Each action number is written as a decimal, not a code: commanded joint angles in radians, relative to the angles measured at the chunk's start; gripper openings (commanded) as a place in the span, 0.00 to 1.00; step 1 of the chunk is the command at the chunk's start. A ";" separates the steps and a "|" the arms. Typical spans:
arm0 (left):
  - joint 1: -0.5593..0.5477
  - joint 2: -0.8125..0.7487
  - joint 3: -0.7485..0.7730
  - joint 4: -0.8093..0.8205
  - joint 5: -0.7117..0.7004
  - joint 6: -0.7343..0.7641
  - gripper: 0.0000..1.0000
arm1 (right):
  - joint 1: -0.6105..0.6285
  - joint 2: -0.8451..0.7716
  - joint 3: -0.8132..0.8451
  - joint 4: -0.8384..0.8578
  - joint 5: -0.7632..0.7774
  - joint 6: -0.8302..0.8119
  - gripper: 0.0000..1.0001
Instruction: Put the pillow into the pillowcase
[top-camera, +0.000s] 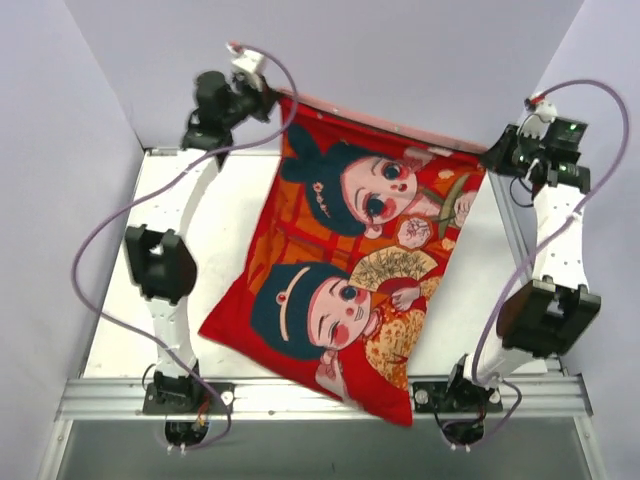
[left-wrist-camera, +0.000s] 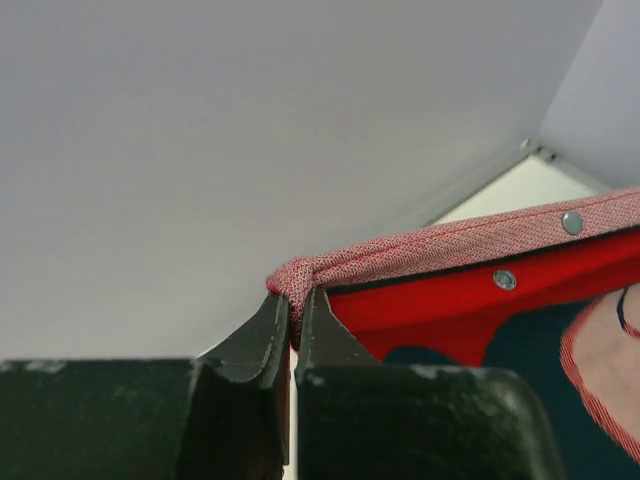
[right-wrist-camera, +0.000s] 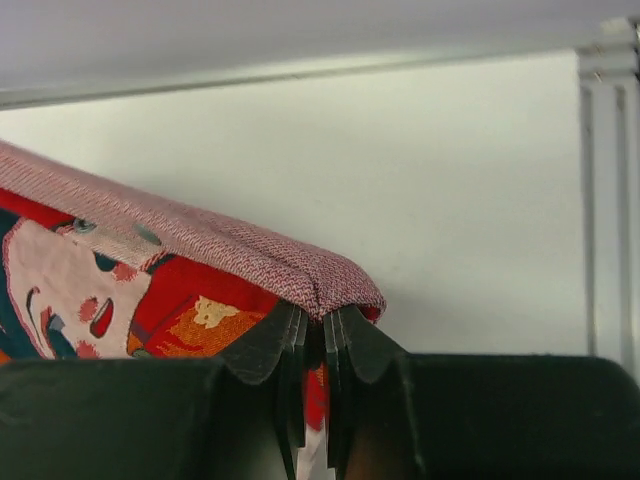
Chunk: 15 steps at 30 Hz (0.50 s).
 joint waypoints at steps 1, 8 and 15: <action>0.008 0.172 0.306 0.013 -0.176 0.152 0.00 | -0.087 0.146 0.135 -0.100 0.411 -0.181 0.00; 0.011 0.352 0.747 -0.580 -0.216 0.175 0.98 | -0.145 0.401 0.274 -0.622 0.664 -0.400 0.77; 0.052 -0.135 -0.090 -0.664 -0.022 0.154 0.97 | 0.011 0.142 -0.011 -0.659 0.324 -0.624 0.67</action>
